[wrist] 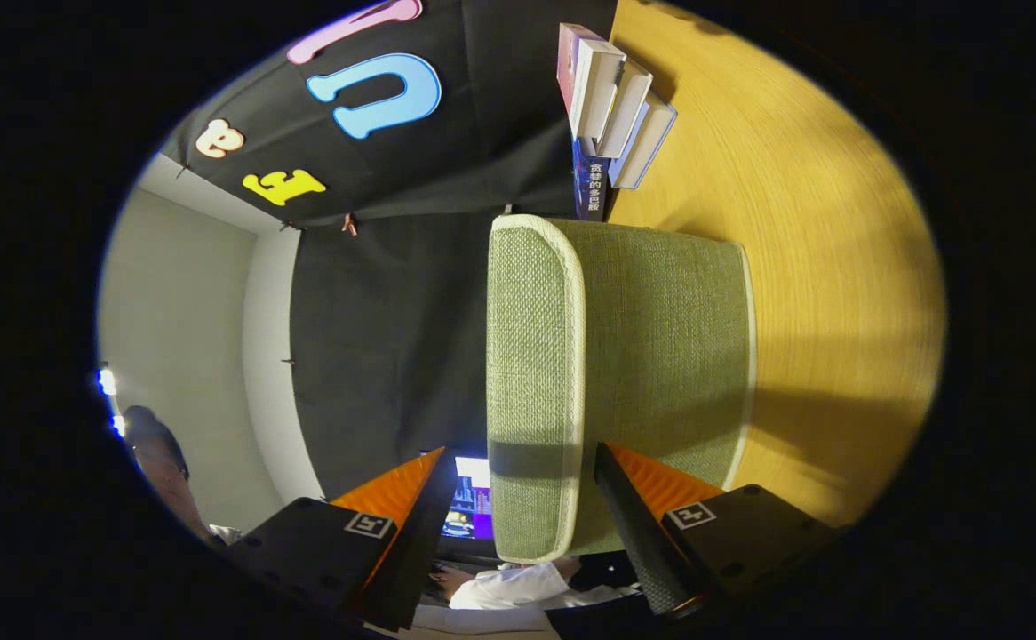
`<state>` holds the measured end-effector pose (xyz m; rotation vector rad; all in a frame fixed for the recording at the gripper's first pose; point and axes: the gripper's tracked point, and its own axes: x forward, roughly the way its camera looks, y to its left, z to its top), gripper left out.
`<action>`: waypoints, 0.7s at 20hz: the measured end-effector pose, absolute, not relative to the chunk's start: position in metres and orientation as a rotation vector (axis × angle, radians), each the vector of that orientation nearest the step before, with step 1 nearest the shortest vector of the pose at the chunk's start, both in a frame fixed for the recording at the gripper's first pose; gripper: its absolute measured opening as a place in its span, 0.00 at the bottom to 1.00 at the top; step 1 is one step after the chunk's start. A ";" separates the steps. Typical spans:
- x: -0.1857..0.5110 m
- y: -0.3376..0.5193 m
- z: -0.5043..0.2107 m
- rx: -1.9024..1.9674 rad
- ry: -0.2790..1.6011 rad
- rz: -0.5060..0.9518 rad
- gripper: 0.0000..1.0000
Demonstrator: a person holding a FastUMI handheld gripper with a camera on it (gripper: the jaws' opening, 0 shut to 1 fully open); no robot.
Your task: Open the storage box then place both shoes into the box .Put the left shoe in first, then the right shoe, with the right side of both shoes facing outward in a uniform manner.
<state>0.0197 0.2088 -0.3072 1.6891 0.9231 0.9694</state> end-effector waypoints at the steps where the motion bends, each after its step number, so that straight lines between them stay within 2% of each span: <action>1: 0.020 0.209 -0.308 1.712 0.913 0.983 0.95; 2: 0.020 0.210 -0.313 1.718 0.910 0.985 0.94; 4: 0.022 0.209 -0.318 1.756 0.902 0.981 0.60; 6: 0.023 0.207 -0.316 1.747 0.877 0.999 0.42; 7: 0.023 0.200 -0.319 1.750 0.870 1.000 0.42; 8: 0.023 0.208 -0.313 1.754 0.861 1.007 0.24; 10: 0.029 0.193 -0.308 1.725 0.825 1.002 0.06; 14: 0.035 0.181 -0.278 1.652 0.792 0.970 0.05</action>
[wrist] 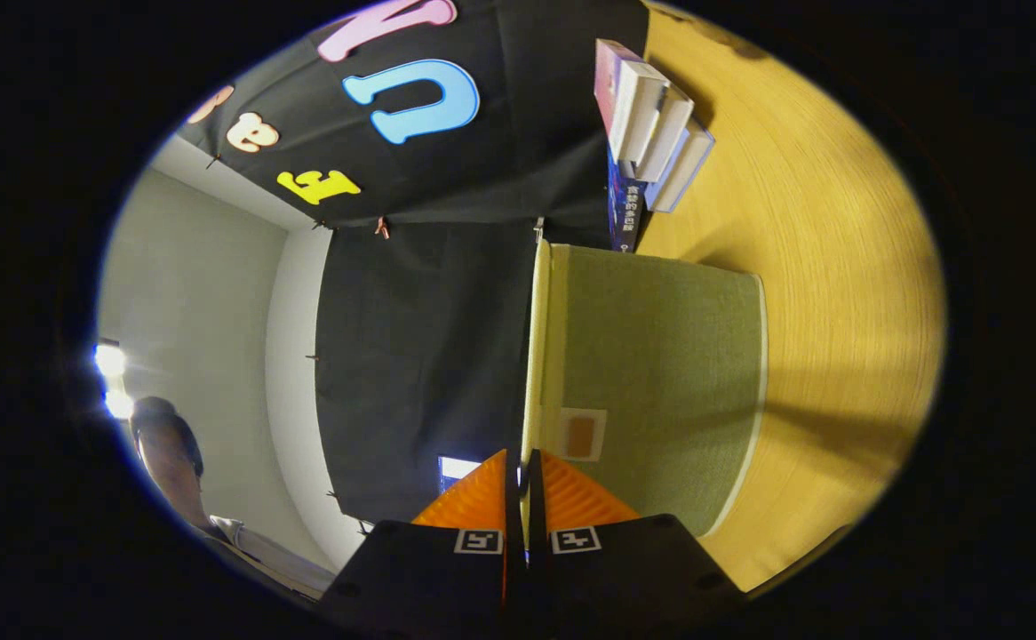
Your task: Open the storage box then place both shoes into the box .Put the left shoe in first, then the right shoe, with the right side of both shoes facing outward in a uniform manner.
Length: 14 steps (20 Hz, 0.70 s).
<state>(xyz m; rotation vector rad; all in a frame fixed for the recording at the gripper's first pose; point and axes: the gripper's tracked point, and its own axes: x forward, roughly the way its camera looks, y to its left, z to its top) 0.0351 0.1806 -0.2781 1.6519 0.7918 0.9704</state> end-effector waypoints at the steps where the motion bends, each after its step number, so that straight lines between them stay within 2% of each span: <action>1: 0.037 0.178 -0.266 1.648 0.780 0.967 0.05; 8: 0.053 0.198 -0.187 1.573 0.730 0.939 0.05; 14: 0.080 0.256 -0.112 1.410 0.707 0.937 0.06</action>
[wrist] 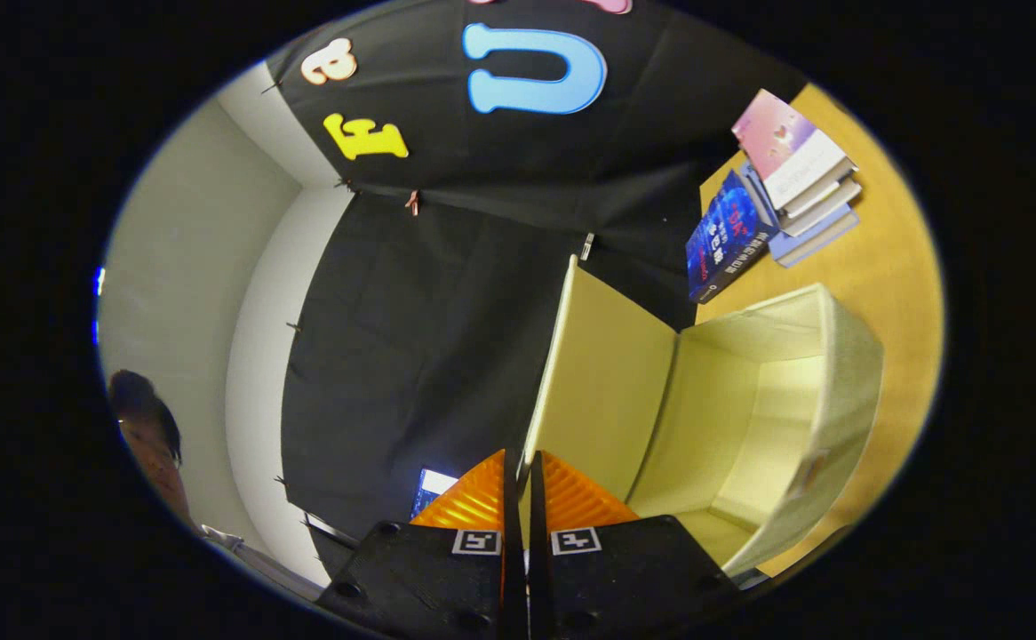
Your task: Open the storage box then place both shoes into the box .Put the left shoe in first, then the right shoe, with the right side of both shoes facing outward in a uniform manner.
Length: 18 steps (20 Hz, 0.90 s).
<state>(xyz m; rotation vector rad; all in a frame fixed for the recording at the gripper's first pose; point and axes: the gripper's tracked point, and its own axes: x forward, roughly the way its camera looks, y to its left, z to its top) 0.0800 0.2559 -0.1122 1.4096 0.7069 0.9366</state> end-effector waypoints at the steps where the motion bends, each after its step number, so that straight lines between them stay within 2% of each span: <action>1: 0.085 0.270 -0.108 1.374 0.714 0.930 0.06; 12: 0.107 0.382 -0.083 1.312 0.763 0.936 0.07; 15: 0.106 0.392 -0.082 1.295 0.764 0.936 0.17; 17: 0.105 0.395 -0.084 1.285 0.769 0.937 0.33; 18: 0.104 0.394 -0.086 1.275 0.768 0.932 0.46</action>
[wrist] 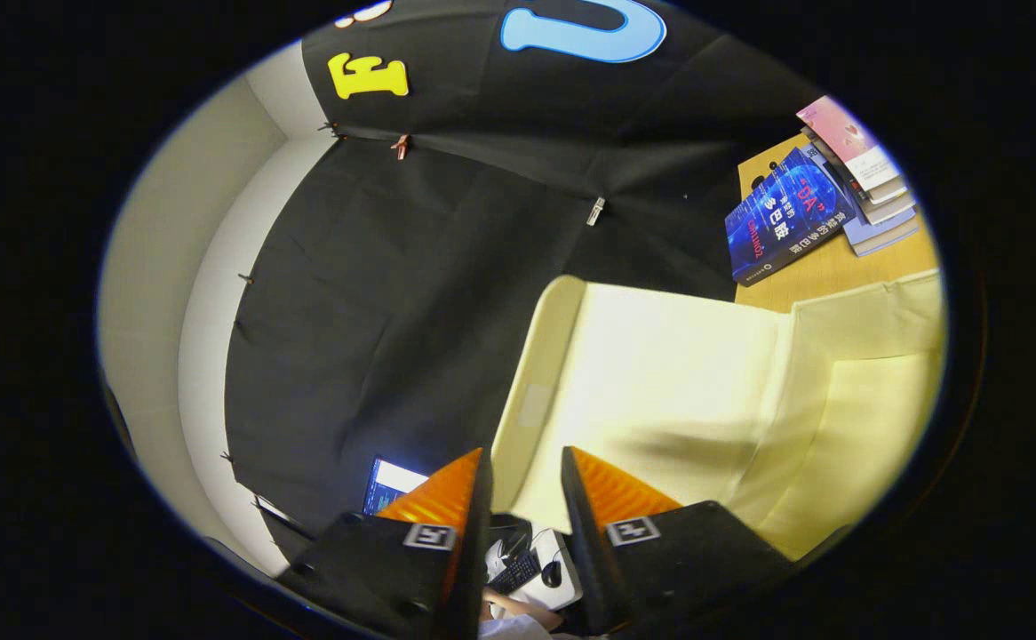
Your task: Open the storage box then place both shoes into the box .Put the left shoe in first, then the right shoe, with the right side of both shoes facing outward in a uniform manner.
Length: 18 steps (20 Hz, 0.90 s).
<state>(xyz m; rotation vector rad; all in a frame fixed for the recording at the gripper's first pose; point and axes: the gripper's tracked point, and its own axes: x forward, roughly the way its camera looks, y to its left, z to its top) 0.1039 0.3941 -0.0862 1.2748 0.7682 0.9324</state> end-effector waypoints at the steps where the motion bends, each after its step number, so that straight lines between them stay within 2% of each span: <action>1: 0.103 0.392 -0.089 1.262 0.770 0.926 0.60; 3: 0.103 0.387 -0.095 1.233 0.777 0.903 0.88; 4: 0.103 0.381 -0.099 1.216 0.776 0.889 0.92; 9: 0.094 0.330 -0.118 1.089 0.756 0.809 0.92; 12: 0.079 0.288 -0.152 0.970 0.804 0.719 0.93; 18: 0.052 0.157 -0.233 0.726 0.896 0.413 0.93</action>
